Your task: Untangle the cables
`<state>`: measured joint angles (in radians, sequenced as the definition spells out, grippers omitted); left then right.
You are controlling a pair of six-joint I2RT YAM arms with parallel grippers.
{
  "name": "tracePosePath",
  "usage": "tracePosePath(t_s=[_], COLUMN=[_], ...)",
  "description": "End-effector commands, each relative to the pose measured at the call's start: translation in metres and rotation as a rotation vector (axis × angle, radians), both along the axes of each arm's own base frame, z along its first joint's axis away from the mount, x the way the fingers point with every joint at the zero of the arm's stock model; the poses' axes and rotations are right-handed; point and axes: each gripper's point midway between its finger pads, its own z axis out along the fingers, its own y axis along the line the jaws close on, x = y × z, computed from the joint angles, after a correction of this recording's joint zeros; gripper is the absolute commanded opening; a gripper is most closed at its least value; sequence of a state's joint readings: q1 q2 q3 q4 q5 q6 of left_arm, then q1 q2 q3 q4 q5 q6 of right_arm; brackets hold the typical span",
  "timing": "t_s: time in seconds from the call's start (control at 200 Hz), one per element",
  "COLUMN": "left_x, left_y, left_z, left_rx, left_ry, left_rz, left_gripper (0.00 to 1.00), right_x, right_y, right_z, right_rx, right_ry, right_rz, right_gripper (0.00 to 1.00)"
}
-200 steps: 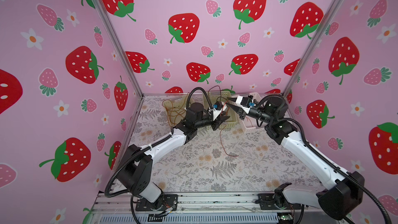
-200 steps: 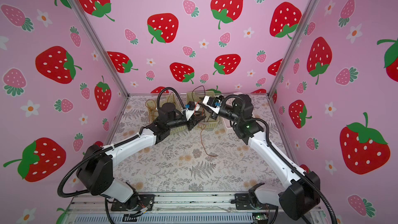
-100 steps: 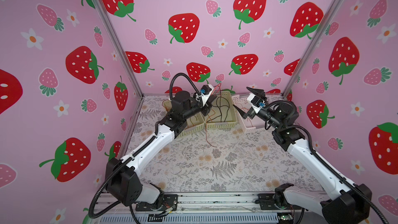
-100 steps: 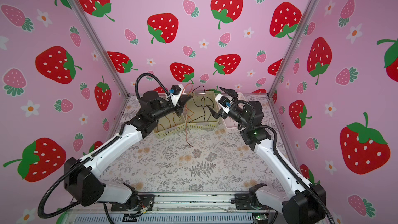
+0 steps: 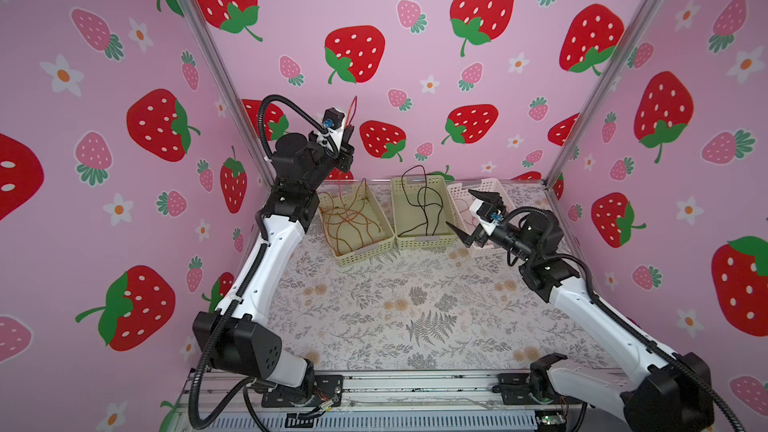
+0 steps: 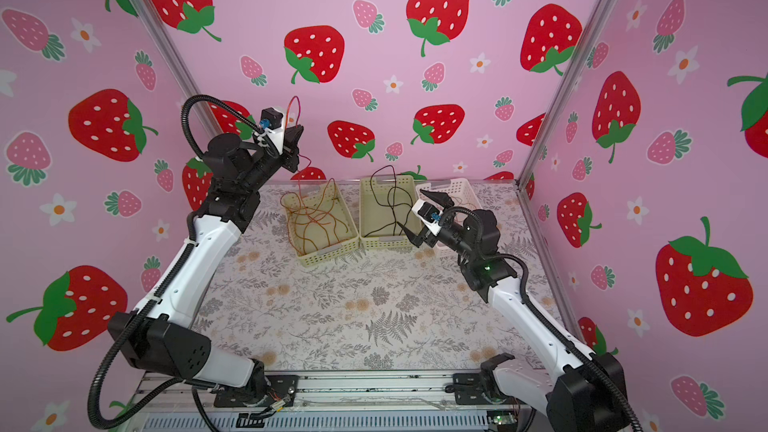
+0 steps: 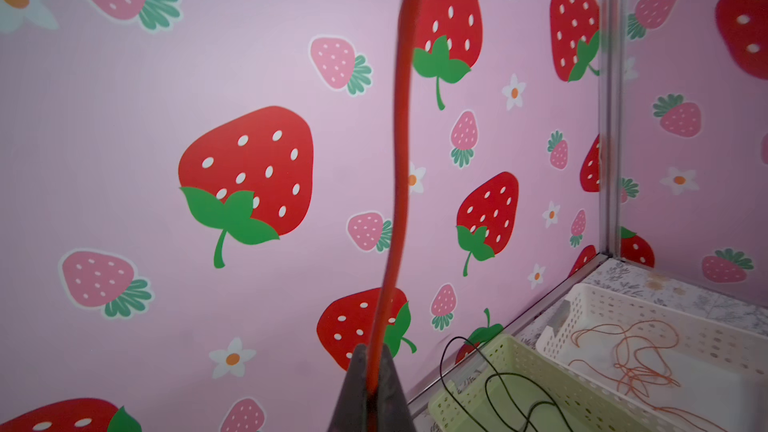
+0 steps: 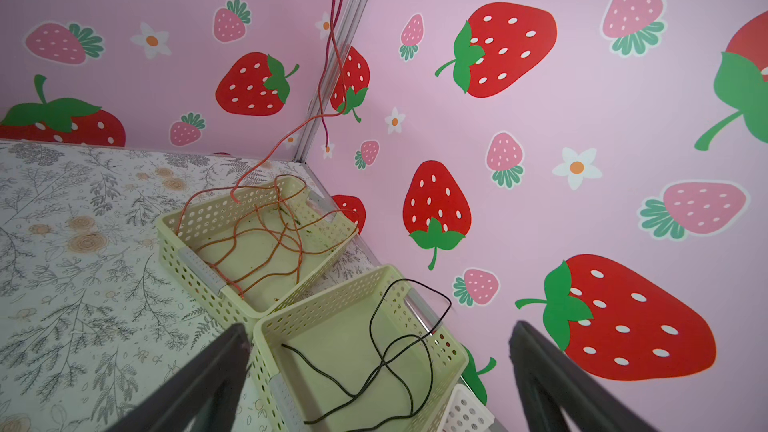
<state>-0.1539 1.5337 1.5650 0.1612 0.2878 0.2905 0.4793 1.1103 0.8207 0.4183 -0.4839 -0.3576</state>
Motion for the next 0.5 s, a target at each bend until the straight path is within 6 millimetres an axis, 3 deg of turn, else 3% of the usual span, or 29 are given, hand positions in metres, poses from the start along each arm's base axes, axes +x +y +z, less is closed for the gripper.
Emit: tracePosePath(t_s=[0.0, 0.09, 0.355, 0.495], left_x=[0.025, 0.03, 0.014, 0.016], left_y=[0.008, 0.008, 0.003, 0.013], left_z=[-0.042, -0.08, -0.184, -0.227], left_rx=[-0.032, -0.068, -0.181, -0.22], left_ry=[0.052, 0.125, 0.37, 0.494], left_rz=[0.007, 0.009, 0.05, 0.137], left_gripper=[0.0, 0.0, 0.0, 0.0], right_x=[-0.009, -0.01, -0.005, 0.002], right_y=[-0.002, -0.004, -0.005, 0.001], right_z=[0.005, 0.001, -0.015, -0.025], right_rx=[0.033, 0.038, 0.027, 0.023], right_ry=[0.009, 0.031, 0.07, 0.114], right_rz=[0.012, 0.005, -0.017, 0.0], right_gripper=[0.95, 0.92, 0.91, 0.89])
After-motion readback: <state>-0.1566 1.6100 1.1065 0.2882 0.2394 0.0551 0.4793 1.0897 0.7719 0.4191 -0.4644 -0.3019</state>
